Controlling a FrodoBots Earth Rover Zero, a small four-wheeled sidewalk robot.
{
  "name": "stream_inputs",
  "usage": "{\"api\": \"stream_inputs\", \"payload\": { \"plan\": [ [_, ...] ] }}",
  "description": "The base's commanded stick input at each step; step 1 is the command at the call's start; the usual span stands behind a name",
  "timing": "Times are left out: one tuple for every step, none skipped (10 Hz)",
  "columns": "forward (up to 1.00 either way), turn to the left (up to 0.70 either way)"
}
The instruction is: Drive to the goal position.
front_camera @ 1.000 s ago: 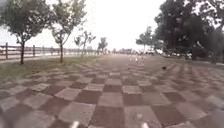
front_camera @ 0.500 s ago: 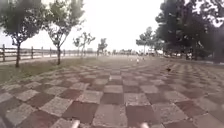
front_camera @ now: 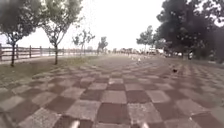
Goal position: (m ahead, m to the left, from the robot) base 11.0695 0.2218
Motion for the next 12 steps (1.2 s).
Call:
{"api": "stream_inputs", "payload": {
  "plan": [
    [0.7, 0.0],
    [0.7, 0.0],
    [0.7, 0.0],
    [0.7, 0.0],
    [0.7, 0.0],
    [0.7, 0.0],
    [0.7, 0.0],
    [0.7, 0.0],
    [0.7, 0.0],
    [0.7, 0.0],
    [0.7, 0.0],
    [0.7, 0.0]
  ]
}}
